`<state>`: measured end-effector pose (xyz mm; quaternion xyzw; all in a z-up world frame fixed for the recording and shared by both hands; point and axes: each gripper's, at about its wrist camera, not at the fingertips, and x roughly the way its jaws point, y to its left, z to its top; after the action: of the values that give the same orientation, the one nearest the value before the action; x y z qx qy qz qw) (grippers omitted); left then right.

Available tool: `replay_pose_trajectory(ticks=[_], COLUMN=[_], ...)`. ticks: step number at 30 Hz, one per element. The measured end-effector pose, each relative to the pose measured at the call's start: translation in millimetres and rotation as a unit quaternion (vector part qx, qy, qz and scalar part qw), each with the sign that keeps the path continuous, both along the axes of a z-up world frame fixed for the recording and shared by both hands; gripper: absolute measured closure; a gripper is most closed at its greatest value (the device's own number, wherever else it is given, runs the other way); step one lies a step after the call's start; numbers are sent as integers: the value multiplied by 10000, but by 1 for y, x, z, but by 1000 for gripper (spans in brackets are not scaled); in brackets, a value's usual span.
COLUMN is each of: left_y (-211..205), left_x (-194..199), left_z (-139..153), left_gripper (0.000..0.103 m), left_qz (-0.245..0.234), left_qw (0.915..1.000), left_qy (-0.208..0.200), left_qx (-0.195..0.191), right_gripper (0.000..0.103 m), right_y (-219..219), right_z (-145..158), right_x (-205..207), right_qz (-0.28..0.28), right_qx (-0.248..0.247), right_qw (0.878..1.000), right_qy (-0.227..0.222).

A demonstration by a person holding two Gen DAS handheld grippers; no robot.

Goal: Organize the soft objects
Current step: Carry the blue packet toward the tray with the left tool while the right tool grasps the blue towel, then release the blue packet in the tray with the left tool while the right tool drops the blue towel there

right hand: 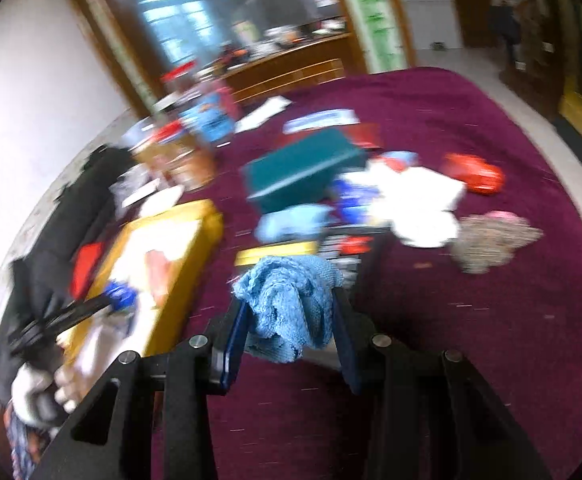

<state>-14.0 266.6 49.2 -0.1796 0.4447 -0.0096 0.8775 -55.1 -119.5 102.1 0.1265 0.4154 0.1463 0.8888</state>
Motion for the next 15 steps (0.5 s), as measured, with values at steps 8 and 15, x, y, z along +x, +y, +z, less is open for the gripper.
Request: replay_pose_trajectory(ticks=[8, 15], left_y=[29, 50], left_x=[-63, -103], left_z=[24, 24], left_gripper=[46, 42], left_qz=[346, 457], left_qw=[9949, 9919], left_qy=[-736, -909], left_qx=[-591, -759], right_gripper=[64, 64], right_y=[144, 235], right_z=[-6, -51], right_x=[-5, 14], right_qz=[1927, 2606], right_qx=[-68, -979], right_qw=[9805, 9543], right_qy=[385, 1084])
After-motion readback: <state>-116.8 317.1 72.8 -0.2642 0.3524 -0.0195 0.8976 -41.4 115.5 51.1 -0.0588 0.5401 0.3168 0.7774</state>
